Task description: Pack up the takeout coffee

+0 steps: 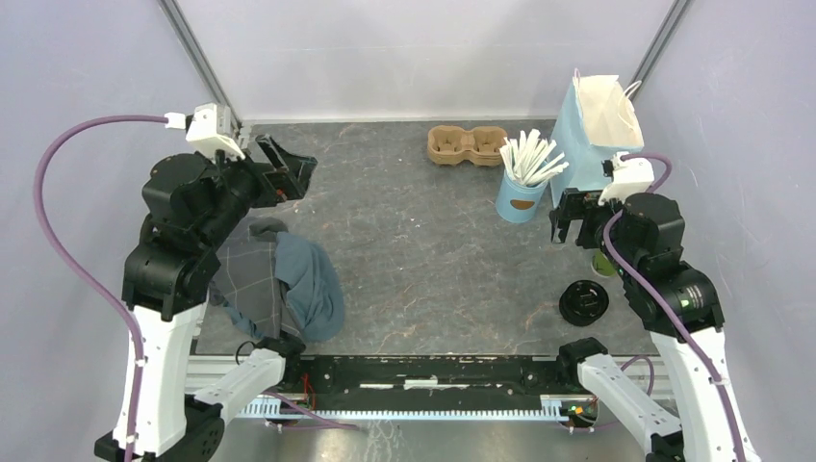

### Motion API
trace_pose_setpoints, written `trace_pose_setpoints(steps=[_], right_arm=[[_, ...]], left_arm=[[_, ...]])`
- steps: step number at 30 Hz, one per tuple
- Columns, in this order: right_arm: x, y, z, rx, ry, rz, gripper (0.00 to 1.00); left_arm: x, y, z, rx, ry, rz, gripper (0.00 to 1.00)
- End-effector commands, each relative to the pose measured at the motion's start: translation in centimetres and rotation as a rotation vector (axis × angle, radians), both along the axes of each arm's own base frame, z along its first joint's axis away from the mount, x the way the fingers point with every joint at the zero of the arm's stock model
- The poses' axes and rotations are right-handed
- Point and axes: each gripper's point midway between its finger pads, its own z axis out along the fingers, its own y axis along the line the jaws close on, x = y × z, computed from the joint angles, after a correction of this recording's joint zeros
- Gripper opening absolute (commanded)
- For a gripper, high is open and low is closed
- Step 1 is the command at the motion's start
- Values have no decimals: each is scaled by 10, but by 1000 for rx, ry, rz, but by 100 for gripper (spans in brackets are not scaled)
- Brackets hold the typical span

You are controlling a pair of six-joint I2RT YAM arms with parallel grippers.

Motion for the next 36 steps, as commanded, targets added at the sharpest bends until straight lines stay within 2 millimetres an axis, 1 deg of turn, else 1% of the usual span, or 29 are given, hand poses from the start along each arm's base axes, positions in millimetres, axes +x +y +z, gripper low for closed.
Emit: trace_pose_setpoints(steps=[1,4,7,9,11,13,16,17,19,22,24,28,31,32,33,36], right_arm=[[4,8,-11,-14,47,52,98],[8,10,-17,-24,67,71,98],[14,14,-29,-43,114,91,98],[20,16,-37,-52,138,100,98],[26,17,-40,-63,143,102,98],[35,16,-47,-84,169,91,98],[48,6,-54,-122,210,28,95],[52,3,-53,-132,212,8,93],[61,-10,-55,-149,229,-68,92],[71,-30,-57,-127,248,-148,85],[74,-44,-57,-112,252,-194,82],[70,-67,-54,-137,268,-284,77],[61,-87,-58,-175,307,-363,73],[58,-92,-59,-179,319,-381,71],[55,-104,-61,-178,327,-421,69],[53,-120,-65,-178,347,-466,64]], left_arm=[[0,-11,-7,4,22,-71,99],[3,-15,-13,1,45,-83,99],[8,-18,-20,-1,70,-92,99],[11,-20,-25,-1,82,-98,100],[15,-22,-28,0,88,-102,100],[19,-23,-34,0,101,-104,100],[26,-27,-42,-4,117,-112,100],[28,-28,-45,-5,124,-115,100],[33,-31,-52,-7,143,-120,100],[42,-39,-63,-16,170,-145,100],[46,-43,-71,-18,190,-157,100],[55,-49,-84,-20,228,-180,100],[61,-53,-93,-24,253,-184,100],[63,-55,-95,-28,259,-190,100],[64,-57,-96,-30,264,-195,100],[67,-63,-99,-5,272,-212,100]])
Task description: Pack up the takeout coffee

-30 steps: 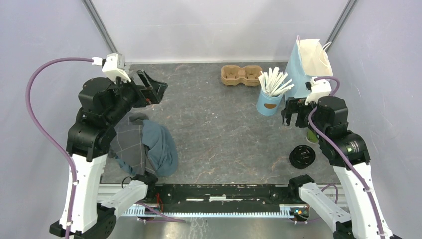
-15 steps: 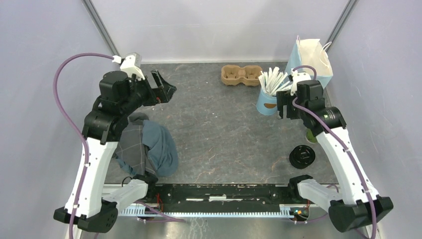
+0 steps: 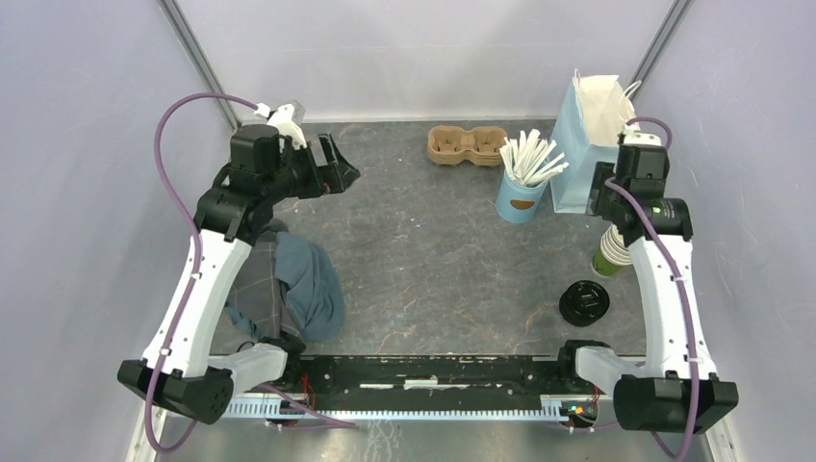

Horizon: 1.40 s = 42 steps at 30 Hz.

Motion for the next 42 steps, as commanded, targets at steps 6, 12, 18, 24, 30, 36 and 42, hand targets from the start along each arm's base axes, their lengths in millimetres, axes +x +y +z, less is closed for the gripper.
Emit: trace_pose_setpoints(steps=[6,12,18,24,30,36,42], right_arm=[[9,-37,-8,19,34,-104,56],[10,-45,-28,76,63,-126,46],[11,-44,-42,125,83,-119,42],[7,-43,-58,140,113,-123,37],[5,-47,-61,127,123,-134,28],[5,-48,-60,121,120,-136,20],[4,-49,-58,111,120,-138,12]], left_arm=[[8,-39,4,44,-33,-109,100],[7,-59,-1,97,-40,-167,100],[4,-69,-7,142,-44,-202,100],[1,-73,-9,157,-46,-218,100],[1,-73,-9,159,-47,-217,100],[0,-72,-8,158,-51,-219,100],[-3,-71,-9,159,-50,-220,100]])
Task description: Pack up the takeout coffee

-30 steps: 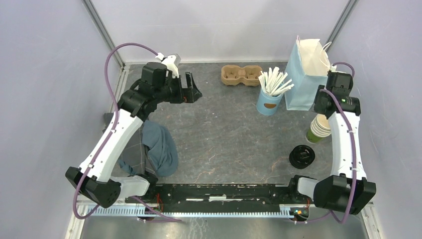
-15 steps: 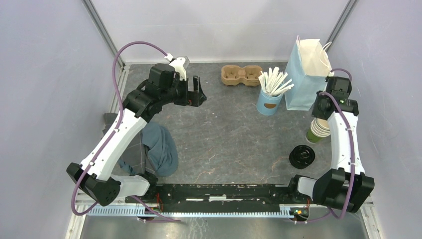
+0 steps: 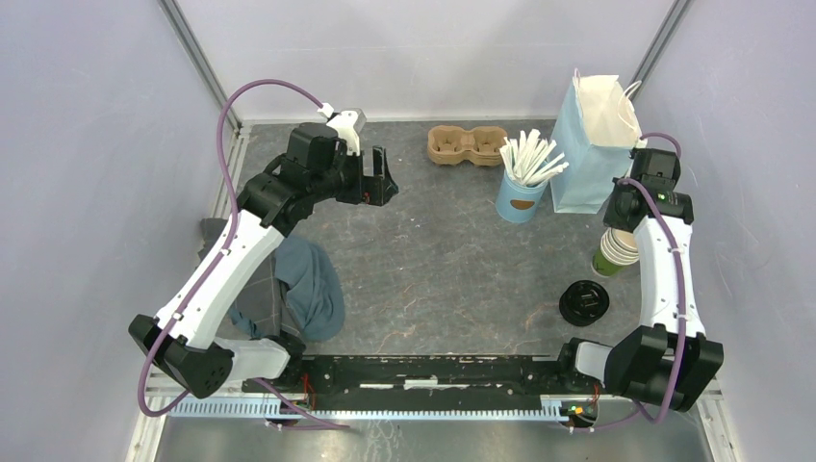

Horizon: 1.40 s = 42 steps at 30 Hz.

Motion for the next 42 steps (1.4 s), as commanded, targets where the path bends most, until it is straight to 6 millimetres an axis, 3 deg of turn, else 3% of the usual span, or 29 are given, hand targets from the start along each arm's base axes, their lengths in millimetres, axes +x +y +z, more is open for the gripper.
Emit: trace_pose_setpoints(steps=[1,7,29,34,42], right_arm=[[7,-6,9,-24,-46,-11,10],[6,-6,13,-30,-47,-10,0],[-10,-12,46,-212,-26,-34,0],[-13,-15,60,-269,-19,-45,0],[-12,-8,100,-309,-59,-40,0]], left_arm=[[1,1,20,6,-81,-24,100],[1,1,21,5,-84,-23,100],[-1,-4,19,-6,-73,-37,100],[-1,-4,19,-7,-72,-38,100],[-2,-5,20,-14,-71,-42,100]])
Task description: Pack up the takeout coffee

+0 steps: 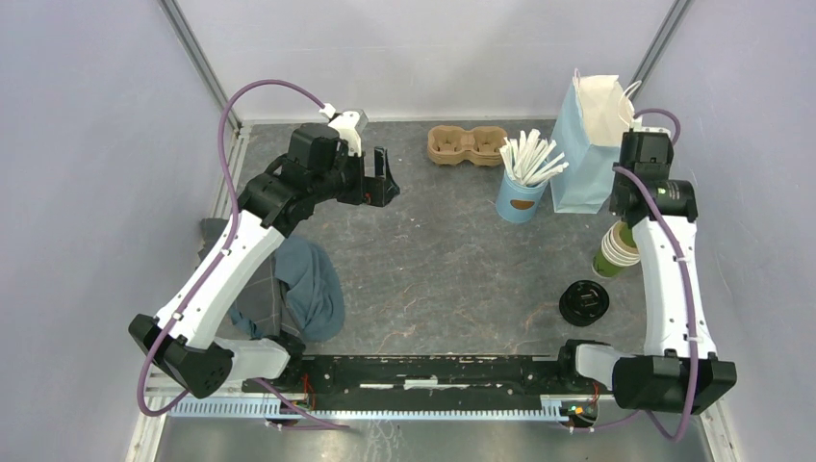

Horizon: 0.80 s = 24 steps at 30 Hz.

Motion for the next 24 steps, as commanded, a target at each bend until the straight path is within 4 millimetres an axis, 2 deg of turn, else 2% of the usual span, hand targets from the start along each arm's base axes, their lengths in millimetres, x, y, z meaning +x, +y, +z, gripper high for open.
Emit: trace_pose_setpoints(steps=[1,6,8,10,13,16,19,24], right_arm=[[-3,-4,42,-57,-53,-23,0],[-1,7,80,-48,-122,35,0],[6,25,91,-17,-160,139,0],[16,58,94,31,-197,289,0],[23,114,78,110,-213,496,0],[16,173,49,167,-165,679,0],[-3,236,26,180,-142,844,0],[-47,321,-21,79,-33,1076,0]], left_arm=[[0,-2,20,-14,-69,-32,100],[-1,0,23,-12,-74,-22,100],[-1,1,25,-15,-73,-15,100],[-1,1,27,-23,-69,-4,100],[-2,2,33,-49,-65,14,100],[-5,5,37,-71,-56,48,100],[-10,13,42,-103,-46,107,100],[-30,23,42,-205,6,188,100]])
